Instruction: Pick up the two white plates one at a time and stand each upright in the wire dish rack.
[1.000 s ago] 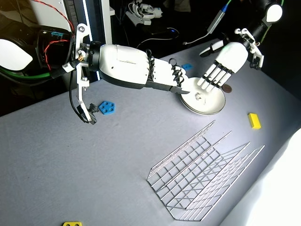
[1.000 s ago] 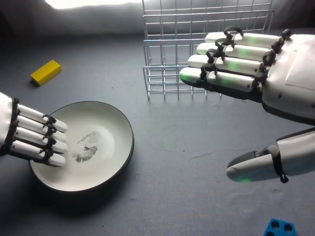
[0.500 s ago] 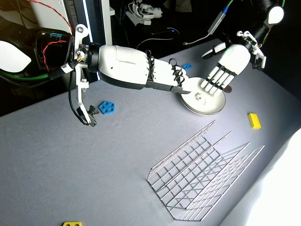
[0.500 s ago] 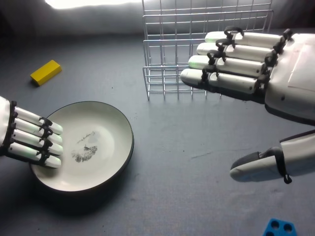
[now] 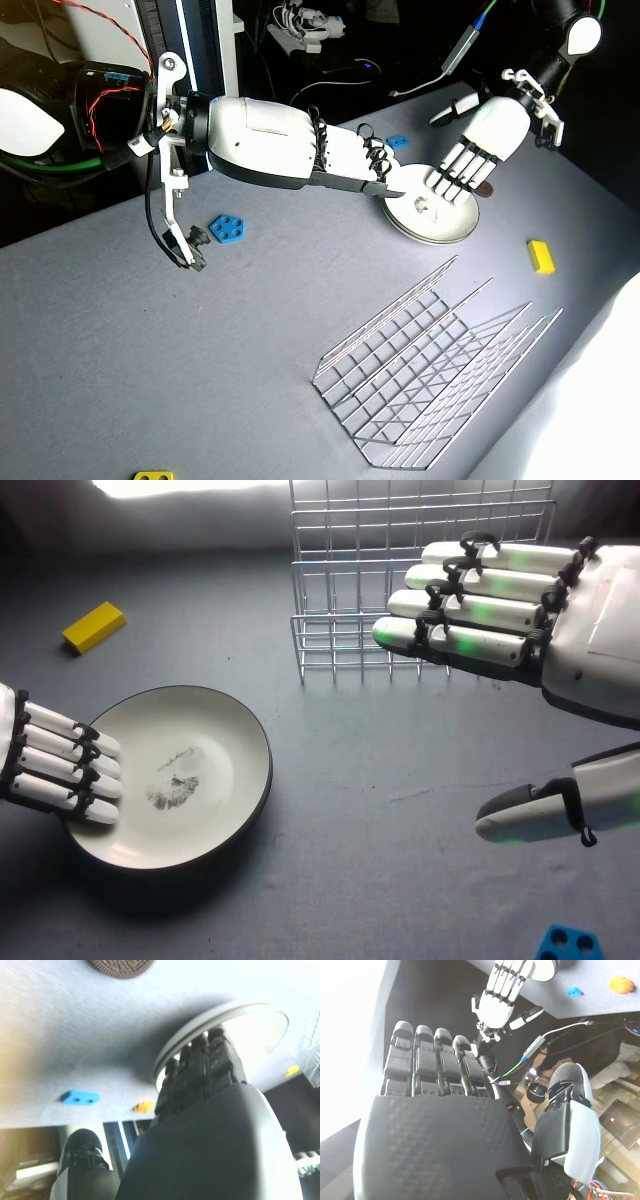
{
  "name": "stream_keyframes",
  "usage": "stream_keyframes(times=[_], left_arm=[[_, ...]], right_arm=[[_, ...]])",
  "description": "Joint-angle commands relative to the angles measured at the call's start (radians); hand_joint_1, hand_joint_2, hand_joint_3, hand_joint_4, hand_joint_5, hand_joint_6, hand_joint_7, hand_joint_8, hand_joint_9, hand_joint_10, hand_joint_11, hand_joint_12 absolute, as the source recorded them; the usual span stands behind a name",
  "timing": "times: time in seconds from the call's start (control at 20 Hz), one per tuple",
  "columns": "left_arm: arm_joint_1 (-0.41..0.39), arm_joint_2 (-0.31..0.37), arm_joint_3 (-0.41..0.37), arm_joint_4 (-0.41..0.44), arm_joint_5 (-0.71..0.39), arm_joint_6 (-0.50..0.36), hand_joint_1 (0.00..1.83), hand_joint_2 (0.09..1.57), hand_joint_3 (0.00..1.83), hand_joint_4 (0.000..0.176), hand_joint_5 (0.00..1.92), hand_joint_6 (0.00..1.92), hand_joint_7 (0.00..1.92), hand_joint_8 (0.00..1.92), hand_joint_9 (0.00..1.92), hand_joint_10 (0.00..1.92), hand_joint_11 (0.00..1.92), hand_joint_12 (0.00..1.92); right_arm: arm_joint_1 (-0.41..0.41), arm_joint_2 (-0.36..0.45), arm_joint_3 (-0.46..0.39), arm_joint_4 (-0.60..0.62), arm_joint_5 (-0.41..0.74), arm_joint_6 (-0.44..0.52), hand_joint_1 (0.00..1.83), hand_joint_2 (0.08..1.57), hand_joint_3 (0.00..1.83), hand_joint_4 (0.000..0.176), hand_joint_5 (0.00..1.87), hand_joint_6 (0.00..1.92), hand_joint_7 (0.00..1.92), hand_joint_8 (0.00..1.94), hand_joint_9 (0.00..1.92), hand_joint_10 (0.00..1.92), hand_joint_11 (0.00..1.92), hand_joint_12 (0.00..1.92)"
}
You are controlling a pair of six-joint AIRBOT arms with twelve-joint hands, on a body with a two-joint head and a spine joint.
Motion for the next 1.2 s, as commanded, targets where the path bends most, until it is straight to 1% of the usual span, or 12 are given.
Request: stream_keyframes(times=[0.0, 0.15, 0.35, 0.5, 0.7, 0.75, 0.85, 0.9, 1.0, 1.05, 1.1, 1.15], left_arm=[[0.005, -0.003, 0.009, -0.049, -0.027, 0.001, 0.00, 1.02, 0.01, 0.000, 0.00, 0.00, 0.00, 0.00, 0.00, 0.00, 0.00, 0.00], [0.025, -0.009, 0.009, -0.049, -0.018, 0.001, 0.00, 1.03, 0.01, 0.000, 0.00, 0.00, 0.00, 0.00, 0.00, 0.00, 0.00, 0.00], [0.037, -0.008, -0.032, -0.050, -0.002, -0.023, 0.00, 1.02, 0.00, 0.000, 0.00, 0.00, 0.00, 0.00, 0.00, 0.00, 0.00, 0.00], [0.043, -0.005, -0.078, -0.057, -0.001, -0.024, 0.00, 1.04, 0.01, 0.000, 0.00, 0.00, 0.00, 0.00, 0.00, 0.00, 0.00, 0.00], [0.043, -0.006, -0.141, -0.064, 0.010, 0.001, 0.00, 1.04, 0.01, 0.000, 0.00, 0.00, 0.00, 0.00, 0.00, 0.00, 0.00, 0.00], [0.043, -0.007, -0.158, -0.064, 0.018, 0.006, 0.00, 1.04, 0.01, 0.000, 0.00, 0.00, 0.00, 0.00, 0.00, 0.00, 0.00, 0.00], [0.043, -0.010, -0.176, -0.064, 0.027, 0.013, 0.00, 1.04, 0.01, 0.000, 0.00, 0.00, 0.00, 0.00, 0.00, 0.00, 0.00, 0.00], [0.042, -0.021, -0.181, -0.065, 0.037, 0.013, 0.00, 1.04, 0.01, 0.000, 0.00, 0.00, 0.00, 0.00, 0.00, 0.00, 0.00, 0.00], [0.042, -0.027, -0.182, -0.070, 0.043, 0.013, 0.00, 1.04, 0.01, 0.000, 0.00, 0.00, 0.00, 0.00, 0.00, 0.00, 0.00, 0.00], [0.042, -0.029, -0.182, -0.078, 0.047, 0.013, 0.00, 1.04, 0.01, 0.000, 0.00, 0.00, 0.00, 0.00, 0.00, 0.00, 0.00, 0.00], [0.042, -0.031, -0.182, -0.086, 0.048, 0.013, 0.00, 1.05, 0.01, 0.000, 0.00, 0.00, 0.00, 0.00, 0.00, 0.00, 0.00, 0.00], [0.042, -0.034, -0.182, -0.089, 0.049, 0.013, 0.00, 1.05, 0.01, 0.000, 0.00, 0.00, 0.00, 0.00, 0.00, 0.00, 0.00, 0.00]], right_arm=[[0.008, 0.002, -0.002, 0.018, 0.119, -0.001, 0.08, 0.97, 0.00, 0.000, 0.00, 0.00, 0.00, 0.00, 0.00, 0.00, 0.00, 0.00], [0.007, 0.002, -0.002, 0.018, 0.119, -0.014, 0.05, 0.97, 0.00, 0.000, 0.00, 0.00, 0.00, 0.00, 0.00, 0.00, 0.00, 0.00], [0.002, 0.000, -0.002, 0.017, 0.119, -0.049, 0.04, 0.97, 0.00, 0.000, 0.00, 0.00, 0.00, 0.00, 0.00, 0.00, 0.00, 0.00], [-0.002, -0.007, -0.002, 0.016, 0.119, -0.100, 0.04, 0.97, 0.00, 0.000, 0.00, 0.00, 0.00, 0.00, 0.00, 0.00, 0.00, 0.00], [-0.003, -0.026, -0.001, 0.016, 0.105, -0.195, 0.06, 0.97, 0.00, 0.000, 0.00, 0.00, 0.00, 0.00, 0.00, 0.00, 0.00, 0.00], [-0.002, -0.036, -0.001, 0.017, 0.101, -0.219, 0.06, 0.97, 0.00, 0.000, 0.00, 0.00, 0.00, 0.00, 0.00, 0.00, 0.00, 0.00], [-0.003, -0.061, 0.005, 0.017, 0.093, -0.262, 0.14, 0.95, 0.00, 0.000, 0.00, 0.00, 0.00, 0.00, 0.00, 0.00, 0.00, 0.00], [-0.001, -0.089, 0.018, 0.017, 0.077, -0.294, 0.20, 0.95, 0.00, 0.000, 0.00, 0.00, 0.00, 0.00, 0.00, 0.00, 0.00, 0.00], [0.000, -0.117, 0.035, 0.017, 0.059, -0.312, 0.20, 0.95, 0.00, 0.000, 0.00, 0.00, 0.00, 0.00, 0.00, 0.00, 0.00, 0.00], [0.003, -0.148, 0.058, 0.017, 0.040, -0.325, 0.40, 0.95, 0.00, 0.000, 0.00, 0.00, 0.00, 0.00, 0.00, 0.00, 0.00, 0.00], [0.006, -0.176, 0.082, 0.017, 0.030, -0.328, 0.74, 0.93, 0.00, 0.000, 0.00, 0.00, 0.00, 0.00, 0.00, 0.00, 0.00, 0.00], [0.011, -0.201, 0.103, 0.017, 0.023, -0.329, 0.94, 0.93, 0.00, 0.000, 0.00, 0.00, 0.00, 0.00, 0.00, 0.00, 0.01, 0.00]])
